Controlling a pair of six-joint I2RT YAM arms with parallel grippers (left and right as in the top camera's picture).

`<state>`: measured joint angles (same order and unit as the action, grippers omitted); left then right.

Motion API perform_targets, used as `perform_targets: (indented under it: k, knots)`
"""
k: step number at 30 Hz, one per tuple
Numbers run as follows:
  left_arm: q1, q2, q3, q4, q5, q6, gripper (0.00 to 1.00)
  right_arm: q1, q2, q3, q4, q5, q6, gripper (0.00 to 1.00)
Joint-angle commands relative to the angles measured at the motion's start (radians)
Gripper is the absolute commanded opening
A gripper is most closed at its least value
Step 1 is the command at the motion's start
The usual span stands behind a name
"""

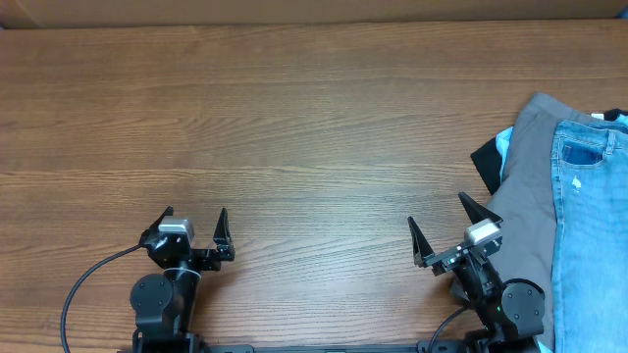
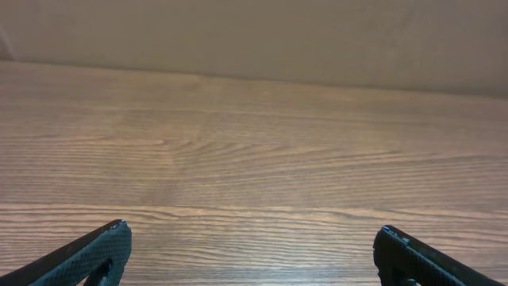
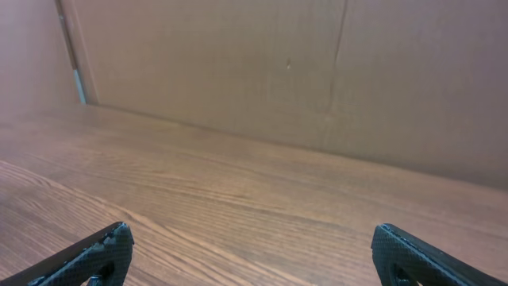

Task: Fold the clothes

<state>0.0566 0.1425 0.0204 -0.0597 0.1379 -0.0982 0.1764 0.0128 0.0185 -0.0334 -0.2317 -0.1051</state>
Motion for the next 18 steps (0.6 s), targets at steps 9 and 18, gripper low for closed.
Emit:
perform_targets:
  k: [9,18]
  knots:
    - [0.0,-0.002,0.005,0.058,0.068,0.005,1.0,-0.007,-0.009,-0.01,0.074,0.011,0.035,1.0]
    - [0.0,0.032,0.194,-0.037,-0.182,-0.014,1.0,-0.007,0.073,0.166,-0.134,0.106,0.163,1.0]
